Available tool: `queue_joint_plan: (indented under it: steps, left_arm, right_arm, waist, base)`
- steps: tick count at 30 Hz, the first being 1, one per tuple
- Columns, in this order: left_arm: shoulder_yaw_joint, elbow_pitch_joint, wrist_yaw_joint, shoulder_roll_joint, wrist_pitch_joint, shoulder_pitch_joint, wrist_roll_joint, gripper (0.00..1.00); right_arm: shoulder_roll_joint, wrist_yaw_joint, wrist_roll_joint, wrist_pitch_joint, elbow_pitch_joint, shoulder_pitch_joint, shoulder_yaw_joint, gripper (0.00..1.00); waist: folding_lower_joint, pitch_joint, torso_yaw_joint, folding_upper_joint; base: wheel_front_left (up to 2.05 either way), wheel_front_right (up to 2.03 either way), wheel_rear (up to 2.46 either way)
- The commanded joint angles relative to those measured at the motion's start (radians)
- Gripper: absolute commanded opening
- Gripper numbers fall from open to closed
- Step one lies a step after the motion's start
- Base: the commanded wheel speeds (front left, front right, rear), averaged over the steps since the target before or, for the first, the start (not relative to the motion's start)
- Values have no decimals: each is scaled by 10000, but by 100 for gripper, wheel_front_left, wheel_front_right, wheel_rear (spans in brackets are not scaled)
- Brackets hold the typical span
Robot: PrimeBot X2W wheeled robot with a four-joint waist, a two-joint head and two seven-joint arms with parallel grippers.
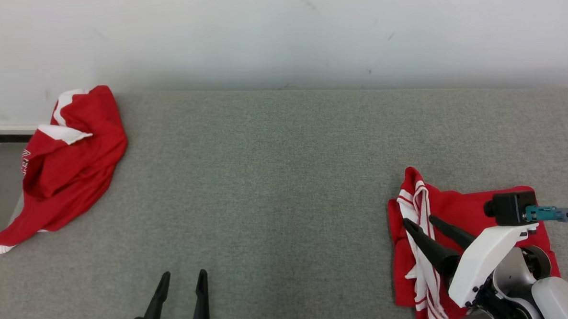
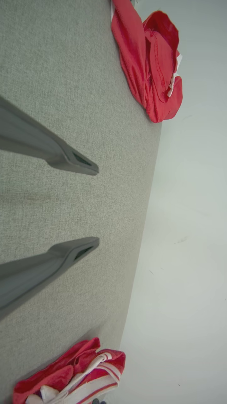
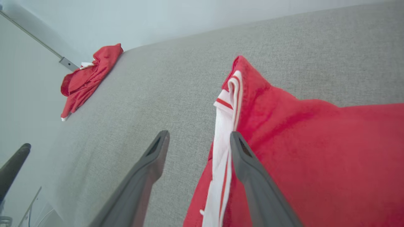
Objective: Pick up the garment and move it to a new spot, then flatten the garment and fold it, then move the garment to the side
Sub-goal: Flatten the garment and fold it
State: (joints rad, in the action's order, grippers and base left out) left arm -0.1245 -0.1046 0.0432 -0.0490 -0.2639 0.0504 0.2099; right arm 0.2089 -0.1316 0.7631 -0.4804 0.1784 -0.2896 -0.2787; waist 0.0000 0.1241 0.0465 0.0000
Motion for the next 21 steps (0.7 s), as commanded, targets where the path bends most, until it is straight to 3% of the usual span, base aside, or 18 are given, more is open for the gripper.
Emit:
queue_joint_plan:
  steps: [1, 7, 14, 21]
  left_arm:
    - [47, 1, -17, -31, -1, 65, 1, 100]
    - [137, 23, 69, -33, -1, 74, -144, 100]
    - [213, 89, 72, -31, -1, 152, -134, 100]
    - [272, 202, 69, -31, -1, 411, -172, 100]
  right_arm:
    - [-107, 19, 219, 264, -199, 24, 1, 100]
    - [5, 19, 194, 1479, -1123, 303, 104, 100]
    - [816, 19, -1638, 3848, -1499, 892, 583, 100]
    - [1170, 19, -2940, 5913, -826, 1810, 1536, 100]
  waist:
    - [0, -36, -58, 0]
    - [0, -151, -253, 0]
    - [0, -382, -462, 0]
    - [0, -737, -697, 0]
  base:
    - [0, 0, 0]
    - [0, 0, 0]
    - [0, 0, 0]
    - [0, 0, 0]
